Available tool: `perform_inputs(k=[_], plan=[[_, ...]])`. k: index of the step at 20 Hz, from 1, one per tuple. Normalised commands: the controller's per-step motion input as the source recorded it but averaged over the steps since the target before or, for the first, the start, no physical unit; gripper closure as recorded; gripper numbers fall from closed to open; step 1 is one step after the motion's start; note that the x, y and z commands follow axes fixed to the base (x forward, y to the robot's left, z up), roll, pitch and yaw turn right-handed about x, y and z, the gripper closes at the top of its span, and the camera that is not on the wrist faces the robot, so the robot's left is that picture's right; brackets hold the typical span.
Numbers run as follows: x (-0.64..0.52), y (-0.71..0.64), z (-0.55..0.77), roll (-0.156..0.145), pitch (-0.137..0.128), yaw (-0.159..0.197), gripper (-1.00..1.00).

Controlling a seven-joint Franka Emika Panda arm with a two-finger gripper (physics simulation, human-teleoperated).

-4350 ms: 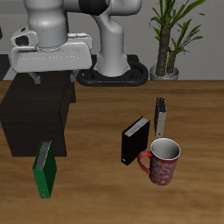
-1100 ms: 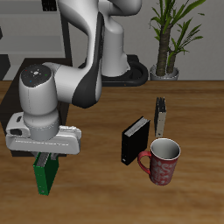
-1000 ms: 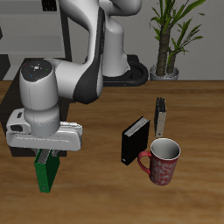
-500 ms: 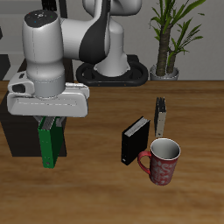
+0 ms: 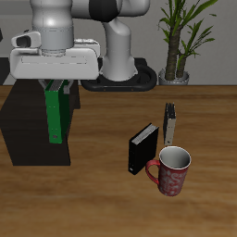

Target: Place the green book flat on top of the shelf

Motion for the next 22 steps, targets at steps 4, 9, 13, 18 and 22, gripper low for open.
perform_inputs(k=[4,9,13,18,22], plan=[[-0.24,0.05,0.58,-0.041,-0.070,0.059,1.00],[-0.35,0.19,0.59,-0.029,-0.076,0.040,1.00],[-0.23,-0.01,0.43,-0.045,-0.061,0.037,1.00],[-0.41,0.04,0.44,-0.099,-0.068,0.045,1.00],[-0.26,0.08,0.06,-0.110,0.028,0.040,1.00]])
